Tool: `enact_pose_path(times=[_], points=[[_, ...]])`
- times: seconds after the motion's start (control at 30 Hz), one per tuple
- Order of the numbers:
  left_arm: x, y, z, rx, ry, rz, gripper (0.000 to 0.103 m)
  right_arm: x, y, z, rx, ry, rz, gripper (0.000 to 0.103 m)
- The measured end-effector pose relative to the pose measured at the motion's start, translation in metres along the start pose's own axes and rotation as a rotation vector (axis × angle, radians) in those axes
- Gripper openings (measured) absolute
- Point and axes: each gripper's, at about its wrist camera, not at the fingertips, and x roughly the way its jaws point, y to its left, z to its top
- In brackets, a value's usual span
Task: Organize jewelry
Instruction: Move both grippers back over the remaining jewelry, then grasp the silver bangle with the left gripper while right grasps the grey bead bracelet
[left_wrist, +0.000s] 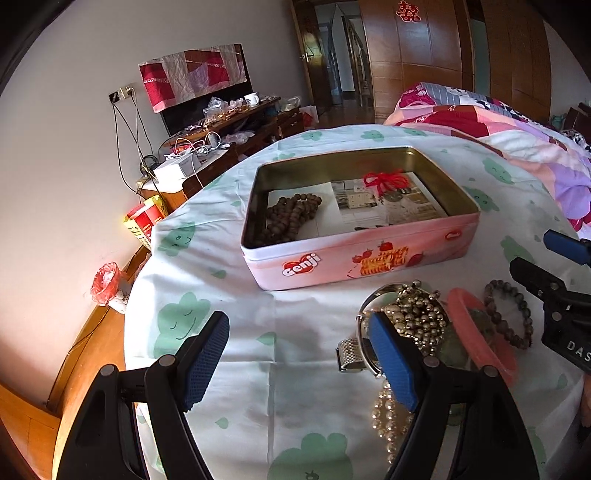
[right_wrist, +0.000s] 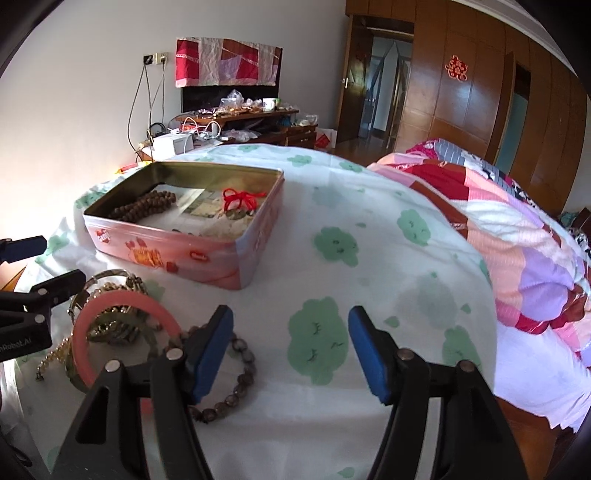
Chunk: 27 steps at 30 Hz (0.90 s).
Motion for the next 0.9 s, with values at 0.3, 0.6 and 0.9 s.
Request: enact_pose_path(times=[0.3,0.6,0.9], points=[[0.015,-0.011,-0.001,0.013,0.046,-0.086,0.044,-0.001,0.004,-0.004,-0.010,-0.012,0.000,0.071],[0.004,-0.007,0.000,0.009,0.025,-0.160,0.004,0.000,0.005,-0.007,-0.024,-0.008,-0.005,0.071],[-0.006,0.017,0.000,-0.044,0.009,-0.159,0.004,0.000,0.006,-0.008,-0.028,-0.012,-0.005,0.071]])
